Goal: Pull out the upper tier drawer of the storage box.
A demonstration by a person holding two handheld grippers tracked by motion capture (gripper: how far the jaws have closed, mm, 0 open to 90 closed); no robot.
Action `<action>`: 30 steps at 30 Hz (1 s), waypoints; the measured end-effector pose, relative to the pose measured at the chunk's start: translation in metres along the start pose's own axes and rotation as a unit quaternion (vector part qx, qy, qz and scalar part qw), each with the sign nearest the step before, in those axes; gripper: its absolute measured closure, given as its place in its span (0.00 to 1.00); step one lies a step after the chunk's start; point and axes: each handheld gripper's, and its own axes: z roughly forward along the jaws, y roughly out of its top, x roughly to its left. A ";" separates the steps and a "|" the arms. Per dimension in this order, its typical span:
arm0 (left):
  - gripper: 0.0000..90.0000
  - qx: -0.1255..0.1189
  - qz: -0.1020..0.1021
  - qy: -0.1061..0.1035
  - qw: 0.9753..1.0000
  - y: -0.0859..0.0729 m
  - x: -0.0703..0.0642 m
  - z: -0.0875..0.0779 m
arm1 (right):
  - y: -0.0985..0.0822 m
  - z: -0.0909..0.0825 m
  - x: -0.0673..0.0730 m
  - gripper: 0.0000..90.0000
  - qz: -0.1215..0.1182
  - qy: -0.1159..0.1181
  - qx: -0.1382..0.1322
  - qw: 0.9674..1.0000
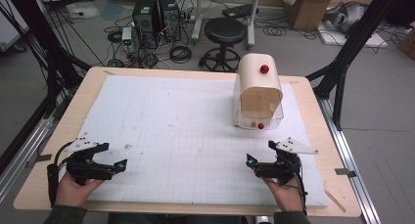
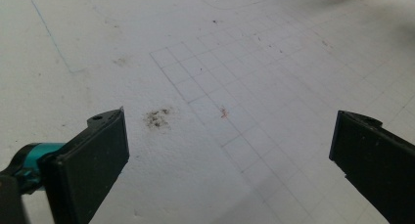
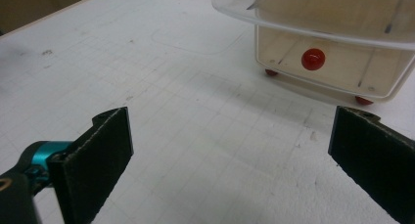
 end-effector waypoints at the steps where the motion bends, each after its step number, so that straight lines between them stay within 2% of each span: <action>1: 0.02 -0.001 0.000 0.000 1.000 0.000 0.000 0.000 | 0.000 0.000 -0.001 0.02 0.000 -0.001 0.001 1.000; 10: 0.02 0.001 0.000 0.002 1.000 -0.004 0.001 -0.002 | -0.005 -0.002 -0.008 0.02 0.003 -0.004 0.006 1.000; 14: 0.02 0.004 -0.001 0.002 1.000 -0.006 0.002 -0.002 | -0.007 -0.006 -0.010 0.02 0.014 -0.005 0.003 1.000; 30: 0.02 0.004 -0.002 0.000 1.000 -0.010 0.003 -0.005 | -0.016 -0.014 -0.019 0.02 0.019 -0.014 0.008 1.000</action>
